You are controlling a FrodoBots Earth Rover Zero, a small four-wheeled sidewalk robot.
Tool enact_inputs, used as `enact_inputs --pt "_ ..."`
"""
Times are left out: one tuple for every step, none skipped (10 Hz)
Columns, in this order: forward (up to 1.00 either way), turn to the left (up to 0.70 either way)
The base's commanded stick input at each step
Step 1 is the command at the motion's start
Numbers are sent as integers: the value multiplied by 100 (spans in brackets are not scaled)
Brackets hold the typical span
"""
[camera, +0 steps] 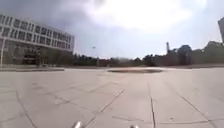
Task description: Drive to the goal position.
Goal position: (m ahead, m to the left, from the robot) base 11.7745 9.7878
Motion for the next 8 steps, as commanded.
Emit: enact_inputs --pt "70 -1" --pt "70 -1" --pt "70 -1" --pt "70 -1" --pt "70 -1" --pt "70 -1" --pt "70 -1" --pt "70 -1"
